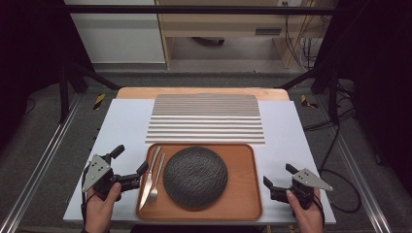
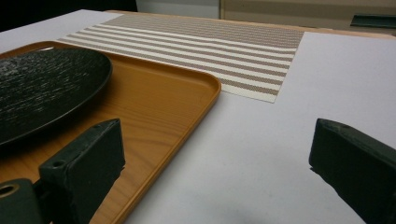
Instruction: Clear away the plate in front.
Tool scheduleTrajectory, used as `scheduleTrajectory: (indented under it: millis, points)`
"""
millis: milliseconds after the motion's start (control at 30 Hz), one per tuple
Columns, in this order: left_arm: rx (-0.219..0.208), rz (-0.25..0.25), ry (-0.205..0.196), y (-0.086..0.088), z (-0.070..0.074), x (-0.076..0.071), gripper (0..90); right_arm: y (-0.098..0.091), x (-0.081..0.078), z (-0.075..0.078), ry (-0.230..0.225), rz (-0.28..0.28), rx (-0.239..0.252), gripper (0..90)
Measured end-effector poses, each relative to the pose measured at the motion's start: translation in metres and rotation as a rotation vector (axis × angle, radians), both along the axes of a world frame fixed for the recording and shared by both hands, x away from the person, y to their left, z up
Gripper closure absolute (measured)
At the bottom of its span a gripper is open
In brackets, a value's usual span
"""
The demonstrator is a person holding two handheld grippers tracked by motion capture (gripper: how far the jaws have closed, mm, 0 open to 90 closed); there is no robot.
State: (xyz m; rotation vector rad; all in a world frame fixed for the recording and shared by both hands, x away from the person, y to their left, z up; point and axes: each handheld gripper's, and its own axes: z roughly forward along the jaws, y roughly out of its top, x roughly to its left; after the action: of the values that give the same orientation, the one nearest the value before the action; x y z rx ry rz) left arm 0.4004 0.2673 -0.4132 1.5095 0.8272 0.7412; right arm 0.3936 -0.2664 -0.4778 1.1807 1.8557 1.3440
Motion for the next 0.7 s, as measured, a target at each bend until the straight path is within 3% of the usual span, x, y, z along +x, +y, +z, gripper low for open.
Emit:
scheduleTrajectory:
  millis: [700]
  points:
    - [-0.04, 0.054, 0.0, 0.029, 0.005, 0.0, 1.8, 0.0, 0.0, 0.0, 0.0, 0.0, 0.0, 3.6]
